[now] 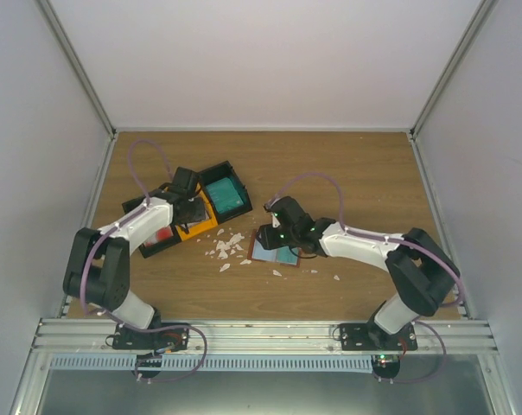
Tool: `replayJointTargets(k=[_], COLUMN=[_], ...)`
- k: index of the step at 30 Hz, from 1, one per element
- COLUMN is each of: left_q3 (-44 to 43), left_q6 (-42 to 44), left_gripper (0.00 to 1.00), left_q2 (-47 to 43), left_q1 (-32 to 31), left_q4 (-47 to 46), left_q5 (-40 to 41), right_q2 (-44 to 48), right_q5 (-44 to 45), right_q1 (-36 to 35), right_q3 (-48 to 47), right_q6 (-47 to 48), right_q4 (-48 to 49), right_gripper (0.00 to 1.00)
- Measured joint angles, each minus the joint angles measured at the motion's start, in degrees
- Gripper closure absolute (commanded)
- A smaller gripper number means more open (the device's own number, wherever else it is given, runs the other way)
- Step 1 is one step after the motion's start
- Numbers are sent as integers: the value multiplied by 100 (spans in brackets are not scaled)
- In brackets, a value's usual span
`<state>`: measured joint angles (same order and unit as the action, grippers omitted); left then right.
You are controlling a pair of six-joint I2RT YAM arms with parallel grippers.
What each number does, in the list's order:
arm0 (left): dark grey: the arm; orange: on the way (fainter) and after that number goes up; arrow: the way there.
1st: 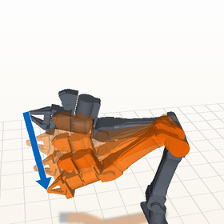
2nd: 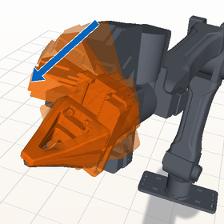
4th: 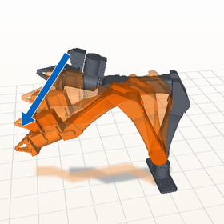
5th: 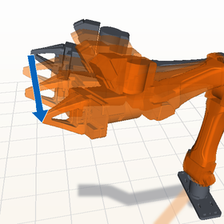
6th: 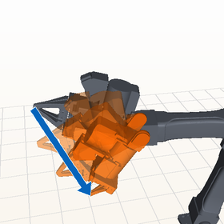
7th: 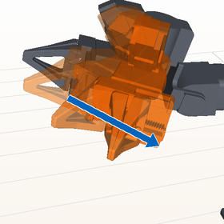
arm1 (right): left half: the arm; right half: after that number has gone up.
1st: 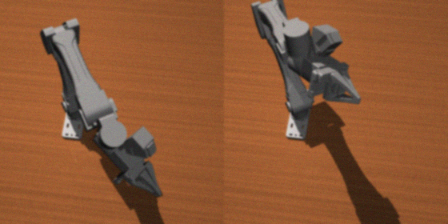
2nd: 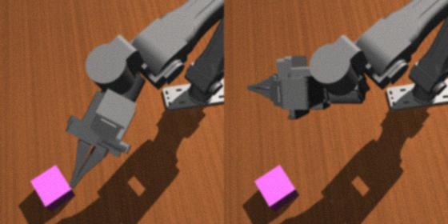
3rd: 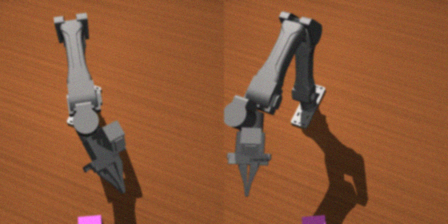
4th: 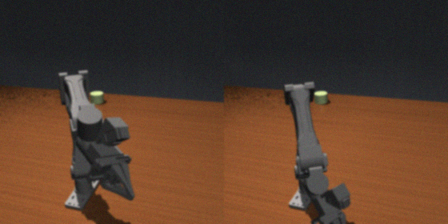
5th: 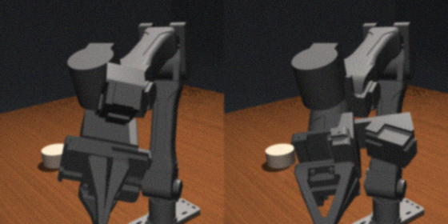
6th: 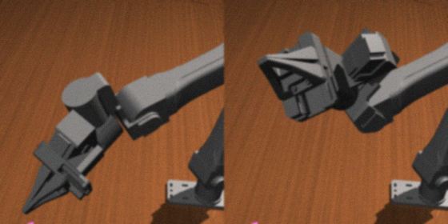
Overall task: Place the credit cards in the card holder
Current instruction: Move the storage box to the center of the board.
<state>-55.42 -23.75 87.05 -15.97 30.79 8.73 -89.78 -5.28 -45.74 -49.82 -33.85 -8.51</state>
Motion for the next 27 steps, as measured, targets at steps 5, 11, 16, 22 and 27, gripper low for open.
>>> replayJointTargets(k=[5,11,16,22,27], left_q3=[-219,-590,-750,-1174,-1615], left_q6=[48,389,802,1318,1700], left_gripper=[72,65,60,52,68], left_q2=[538,1008,1189,1464,1537], left_q1=[0,-15,-173,-295,-295], left_q4=[-63,-291,-431,-260,44], left_q5=[-363,-903,-1377,-1543,-1102], right_q2=[-372,-481,-481,-481,-481], right_q5=[-48,-59,-59,-61,-68], right_q1=[-63,-66,-66,-61,-59], right_q3=[-186,-201,-199,-181,-125], right_q6=[0,-2,-2,-2,-4], right_q4=[26,50,92,155,212], right_gripper=[56,56,56,56,56])
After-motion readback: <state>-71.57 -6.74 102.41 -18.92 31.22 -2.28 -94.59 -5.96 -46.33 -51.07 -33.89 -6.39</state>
